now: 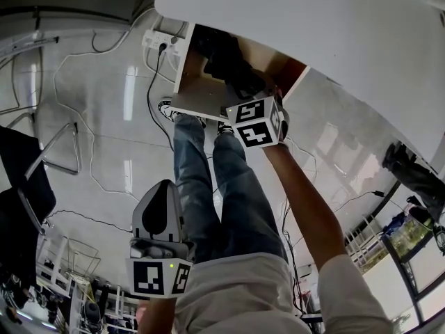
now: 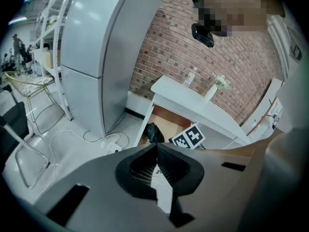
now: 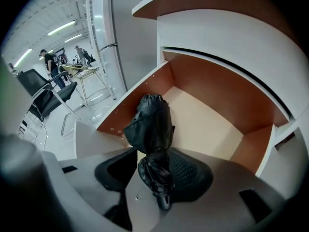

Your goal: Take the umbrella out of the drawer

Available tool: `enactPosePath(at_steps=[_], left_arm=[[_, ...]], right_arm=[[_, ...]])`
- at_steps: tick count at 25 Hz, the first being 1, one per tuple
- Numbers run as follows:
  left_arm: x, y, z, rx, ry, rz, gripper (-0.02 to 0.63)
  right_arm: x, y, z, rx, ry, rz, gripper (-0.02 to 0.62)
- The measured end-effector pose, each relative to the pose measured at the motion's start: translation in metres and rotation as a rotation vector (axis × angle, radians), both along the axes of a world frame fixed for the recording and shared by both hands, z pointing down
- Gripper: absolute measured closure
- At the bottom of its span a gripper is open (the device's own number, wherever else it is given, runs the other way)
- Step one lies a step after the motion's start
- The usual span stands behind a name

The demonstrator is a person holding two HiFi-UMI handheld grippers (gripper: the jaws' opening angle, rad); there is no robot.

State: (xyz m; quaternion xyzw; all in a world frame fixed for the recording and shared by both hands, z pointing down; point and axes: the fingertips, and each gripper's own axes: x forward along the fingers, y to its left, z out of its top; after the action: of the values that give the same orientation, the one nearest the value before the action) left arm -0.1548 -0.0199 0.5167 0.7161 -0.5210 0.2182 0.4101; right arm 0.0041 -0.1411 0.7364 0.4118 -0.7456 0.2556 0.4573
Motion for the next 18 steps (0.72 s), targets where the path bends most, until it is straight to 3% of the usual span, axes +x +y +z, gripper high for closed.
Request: enactPosePath(at_steps=[7, 18], left_arm=[[-0.003, -0.003, 0.01, -0.013, 0.003, 0.003, 0.589], [-0.004, -0.001, 0.03, -0.053, 0.025, 0.007, 0.589]], right_arm=[[-0.004, 0.003, 0.029, -0.067, 0.015, -0.028, 0.309], [-0.008, -0.009, 0.063, -0.081, 0.062, -0.076, 0.299]])
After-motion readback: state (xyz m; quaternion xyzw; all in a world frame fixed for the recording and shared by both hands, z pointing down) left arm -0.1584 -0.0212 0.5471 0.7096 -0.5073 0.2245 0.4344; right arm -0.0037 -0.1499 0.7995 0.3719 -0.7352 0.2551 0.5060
